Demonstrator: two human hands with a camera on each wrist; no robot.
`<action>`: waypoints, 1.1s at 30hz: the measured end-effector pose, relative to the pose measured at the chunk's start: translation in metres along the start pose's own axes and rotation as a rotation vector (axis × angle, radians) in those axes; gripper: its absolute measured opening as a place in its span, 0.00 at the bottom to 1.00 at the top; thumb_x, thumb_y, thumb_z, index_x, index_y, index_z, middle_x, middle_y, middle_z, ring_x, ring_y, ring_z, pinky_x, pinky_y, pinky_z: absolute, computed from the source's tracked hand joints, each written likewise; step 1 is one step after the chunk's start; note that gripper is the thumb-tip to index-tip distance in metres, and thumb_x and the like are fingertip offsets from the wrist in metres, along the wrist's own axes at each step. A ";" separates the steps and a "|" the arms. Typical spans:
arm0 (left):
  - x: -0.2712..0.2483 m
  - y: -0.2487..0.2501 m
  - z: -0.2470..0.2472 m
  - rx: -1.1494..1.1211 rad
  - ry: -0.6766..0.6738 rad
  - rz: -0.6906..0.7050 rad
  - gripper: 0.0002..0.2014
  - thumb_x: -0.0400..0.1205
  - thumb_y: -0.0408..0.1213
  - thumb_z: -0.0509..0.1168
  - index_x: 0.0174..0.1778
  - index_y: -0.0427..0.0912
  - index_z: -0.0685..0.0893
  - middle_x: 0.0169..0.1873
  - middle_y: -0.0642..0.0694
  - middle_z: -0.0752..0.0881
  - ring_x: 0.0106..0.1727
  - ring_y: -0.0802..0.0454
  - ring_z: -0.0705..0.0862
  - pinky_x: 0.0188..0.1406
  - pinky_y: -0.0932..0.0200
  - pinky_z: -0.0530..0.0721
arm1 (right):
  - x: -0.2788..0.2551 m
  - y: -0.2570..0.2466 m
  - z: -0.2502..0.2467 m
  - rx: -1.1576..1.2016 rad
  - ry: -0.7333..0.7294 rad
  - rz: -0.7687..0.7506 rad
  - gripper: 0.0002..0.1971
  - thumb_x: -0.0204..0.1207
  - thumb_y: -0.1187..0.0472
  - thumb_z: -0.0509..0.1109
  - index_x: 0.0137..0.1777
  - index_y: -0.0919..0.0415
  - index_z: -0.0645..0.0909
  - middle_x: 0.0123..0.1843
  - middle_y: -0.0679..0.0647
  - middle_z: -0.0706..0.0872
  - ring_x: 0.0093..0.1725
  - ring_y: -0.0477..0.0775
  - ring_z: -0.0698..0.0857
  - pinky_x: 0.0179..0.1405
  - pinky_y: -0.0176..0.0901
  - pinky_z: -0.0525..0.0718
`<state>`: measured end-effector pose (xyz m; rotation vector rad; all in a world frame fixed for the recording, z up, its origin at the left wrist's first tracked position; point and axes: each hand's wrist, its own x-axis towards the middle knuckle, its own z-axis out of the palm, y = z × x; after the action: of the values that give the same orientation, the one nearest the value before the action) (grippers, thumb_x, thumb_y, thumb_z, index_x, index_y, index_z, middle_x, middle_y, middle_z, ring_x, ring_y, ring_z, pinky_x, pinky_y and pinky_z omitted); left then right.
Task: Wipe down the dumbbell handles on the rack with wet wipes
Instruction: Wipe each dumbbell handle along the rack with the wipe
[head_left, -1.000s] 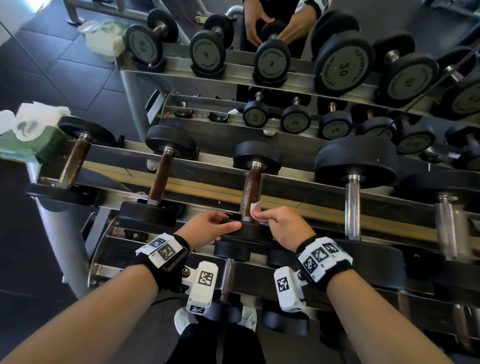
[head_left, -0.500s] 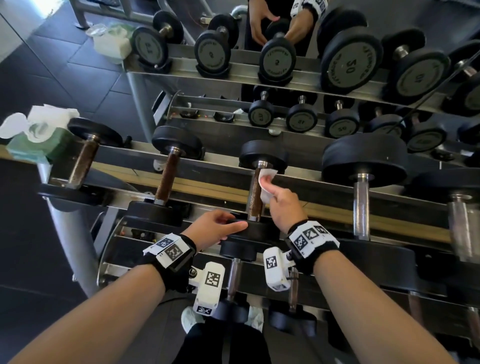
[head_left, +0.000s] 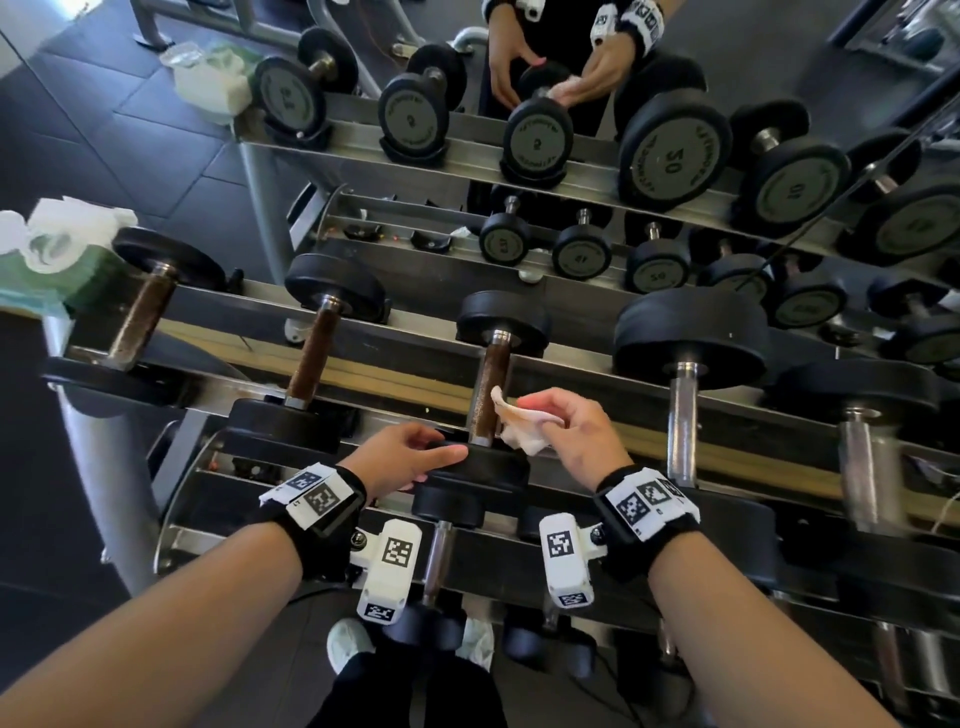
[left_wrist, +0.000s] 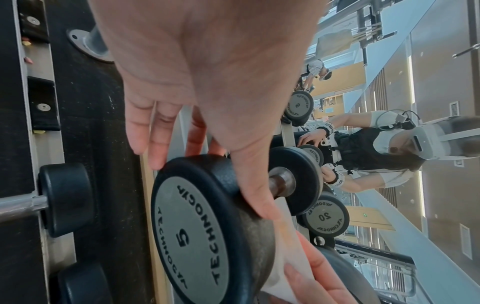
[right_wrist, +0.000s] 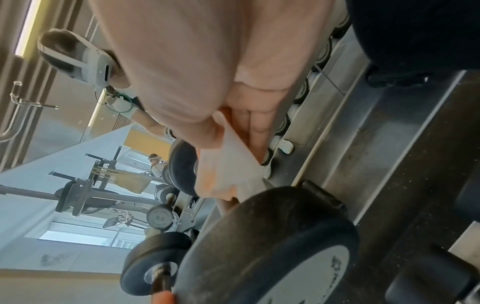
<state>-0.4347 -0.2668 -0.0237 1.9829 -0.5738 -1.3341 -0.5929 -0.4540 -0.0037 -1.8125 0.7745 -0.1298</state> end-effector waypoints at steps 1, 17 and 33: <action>0.000 0.000 0.000 0.003 0.006 0.003 0.24 0.77 0.58 0.71 0.66 0.51 0.80 0.54 0.49 0.86 0.54 0.50 0.87 0.55 0.55 0.87 | 0.001 -0.001 -0.002 0.020 0.000 -0.001 0.15 0.76 0.69 0.68 0.51 0.46 0.87 0.50 0.47 0.91 0.53 0.48 0.88 0.52 0.46 0.86; -0.006 -0.008 0.015 -0.138 0.136 -0.003 0.25 0.72 0.61 0.74 0.62 0.54 0.81 0.52 0.51 0.86 0.51 0.53 0.88 0.60 0.51 0.87 | 0.054 -0.070 -0.010 -0.100 -0.140 -0.140 0.11 0.63 0.43 0.73 0.42 0.43 0.91 0.43 0.50 0.92 0.46 0.48 0.87 0.47 0.39 0.81; -0.014 -0.006 0.025 -0.134 0.261 -0.056 0.34 0.73 0.63 0.73 0.73 0.52 0.79 0.67 0.53 0.82 0.66 0.55 0.81 0.72 0.56 0.76 | 0.118 -0.085 0.004 -1.143 -0.743 -0.399 0.25 0.82 0.70 0.60 0.69 0.42 0.83 0.72 0.55 0.83 0.71 0.57 0.81 0.76 0.47 0.71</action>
<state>-0.4635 -0.2605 -0.0258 2.0318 -0.3005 -1.0922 -0.4620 -0.5017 0.0369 -2.7756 -0.1500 0.8495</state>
